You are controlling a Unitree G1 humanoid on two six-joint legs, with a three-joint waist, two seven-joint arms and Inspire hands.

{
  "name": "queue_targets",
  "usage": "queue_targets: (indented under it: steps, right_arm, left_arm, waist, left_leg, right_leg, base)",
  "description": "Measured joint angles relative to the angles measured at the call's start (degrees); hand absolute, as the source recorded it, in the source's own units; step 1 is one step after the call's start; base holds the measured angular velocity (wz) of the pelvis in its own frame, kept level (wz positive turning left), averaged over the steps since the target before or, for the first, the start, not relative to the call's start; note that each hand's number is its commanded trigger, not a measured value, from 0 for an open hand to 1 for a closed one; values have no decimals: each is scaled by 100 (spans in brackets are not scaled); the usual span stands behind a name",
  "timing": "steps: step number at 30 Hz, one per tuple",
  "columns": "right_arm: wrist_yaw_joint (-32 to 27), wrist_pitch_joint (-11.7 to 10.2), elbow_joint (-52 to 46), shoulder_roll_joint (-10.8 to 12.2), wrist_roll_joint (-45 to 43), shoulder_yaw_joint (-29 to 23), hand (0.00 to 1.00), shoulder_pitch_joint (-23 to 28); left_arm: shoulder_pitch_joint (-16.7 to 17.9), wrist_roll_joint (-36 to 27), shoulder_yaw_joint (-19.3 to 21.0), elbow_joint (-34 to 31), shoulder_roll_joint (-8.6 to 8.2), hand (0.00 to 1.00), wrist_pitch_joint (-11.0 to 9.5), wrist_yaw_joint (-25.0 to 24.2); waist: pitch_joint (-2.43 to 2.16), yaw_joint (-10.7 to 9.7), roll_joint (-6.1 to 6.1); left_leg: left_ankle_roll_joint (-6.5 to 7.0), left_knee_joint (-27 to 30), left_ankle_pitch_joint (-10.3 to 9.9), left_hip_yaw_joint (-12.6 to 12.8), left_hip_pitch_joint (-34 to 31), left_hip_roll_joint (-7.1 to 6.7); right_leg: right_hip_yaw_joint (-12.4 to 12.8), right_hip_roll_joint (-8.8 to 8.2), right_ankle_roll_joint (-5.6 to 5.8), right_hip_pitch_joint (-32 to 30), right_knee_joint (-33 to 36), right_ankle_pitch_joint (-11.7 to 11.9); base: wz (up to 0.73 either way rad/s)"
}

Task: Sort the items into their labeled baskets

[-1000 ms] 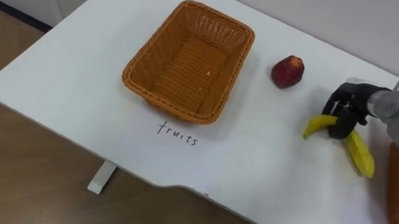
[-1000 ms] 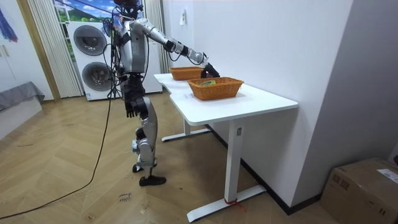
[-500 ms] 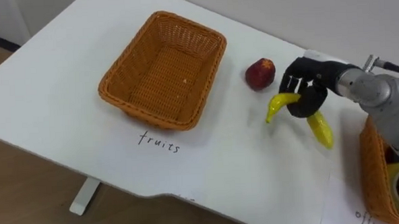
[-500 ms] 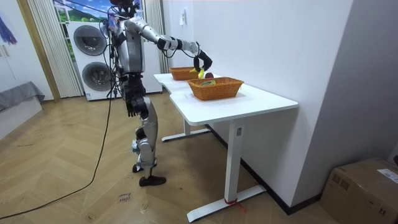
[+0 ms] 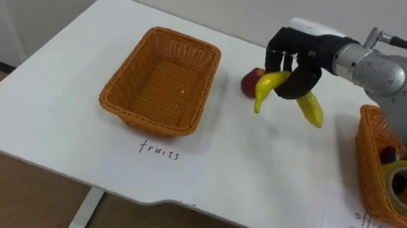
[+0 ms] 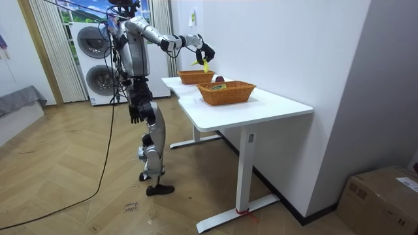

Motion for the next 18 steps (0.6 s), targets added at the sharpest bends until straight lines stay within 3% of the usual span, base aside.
queue_targets:
  steps: [10, 18]
  right_arm:
    - [73, 111, -526, 51, -65, -9, 100, -2]
    - [66, 108, -544, 50, -68, 34, 100, -21]
  left_arm:
    - [134, 9, -1, -20, -17, 0, 78, 2]
    - [83, 132, -66, -86, -10, 0, 71, 1]
  waist:
    - [-19, 17, -27]
    - [-18, 230, -108]
  left_leg:
    - [1, -1, 5, -12, 78, -5]
    - [1, -10, 11, 2, 87, -5]
  right_leg:
    - [3, -2, 2, 82, 3, -1]
    - [14, -10, 3, 74, 20, -2]
  base:
    - [0]
    - [0]
